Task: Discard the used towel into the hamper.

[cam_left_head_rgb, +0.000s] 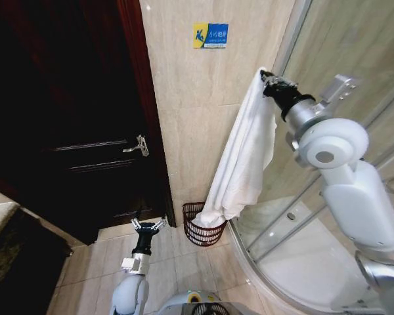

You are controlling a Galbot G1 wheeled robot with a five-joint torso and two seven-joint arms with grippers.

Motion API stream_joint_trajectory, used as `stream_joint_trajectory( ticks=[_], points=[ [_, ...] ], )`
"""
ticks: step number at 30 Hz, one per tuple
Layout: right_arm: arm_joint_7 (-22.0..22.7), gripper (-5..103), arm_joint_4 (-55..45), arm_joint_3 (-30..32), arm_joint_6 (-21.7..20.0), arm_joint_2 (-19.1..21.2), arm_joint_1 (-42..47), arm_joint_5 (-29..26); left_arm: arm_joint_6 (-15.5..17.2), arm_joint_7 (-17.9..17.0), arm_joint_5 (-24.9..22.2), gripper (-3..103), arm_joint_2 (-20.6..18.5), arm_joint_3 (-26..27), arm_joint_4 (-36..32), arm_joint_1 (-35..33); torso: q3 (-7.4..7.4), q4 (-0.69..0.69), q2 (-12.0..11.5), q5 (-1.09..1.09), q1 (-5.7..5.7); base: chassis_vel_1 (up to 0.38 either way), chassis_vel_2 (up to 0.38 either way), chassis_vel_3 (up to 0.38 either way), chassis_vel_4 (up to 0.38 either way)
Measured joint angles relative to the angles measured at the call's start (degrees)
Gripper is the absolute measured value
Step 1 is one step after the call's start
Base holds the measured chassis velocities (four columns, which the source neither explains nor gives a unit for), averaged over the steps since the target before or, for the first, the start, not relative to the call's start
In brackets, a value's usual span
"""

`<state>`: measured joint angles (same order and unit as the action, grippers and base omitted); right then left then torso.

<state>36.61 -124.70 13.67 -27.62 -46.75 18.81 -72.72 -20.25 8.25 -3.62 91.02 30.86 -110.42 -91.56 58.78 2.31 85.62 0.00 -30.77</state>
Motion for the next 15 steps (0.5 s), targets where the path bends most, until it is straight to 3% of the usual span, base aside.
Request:
stream_joint_trajectory(
  ticks=[7,15],
  points=[
    [0.16,1,3.75,-1.34,0.64,-2.94,-0.50,-1.22,0.00,0.00,-0.04,100,0.16,0.00,0.21,0.34,-0.02,0.01,-0.04,0.00,0.02,0.000,0.000,0.000,0.000],
    [-2.25,1,8.97,-1.99,1.49,-4.71,-2.22,4.15,0.00,0.00,-0.50,100,-0.02,0.14,-0.08,0.32,-0.04,0.01,-0.09,0.02,0.04,0.000,0.000,0.000,0.000]
  ],
)
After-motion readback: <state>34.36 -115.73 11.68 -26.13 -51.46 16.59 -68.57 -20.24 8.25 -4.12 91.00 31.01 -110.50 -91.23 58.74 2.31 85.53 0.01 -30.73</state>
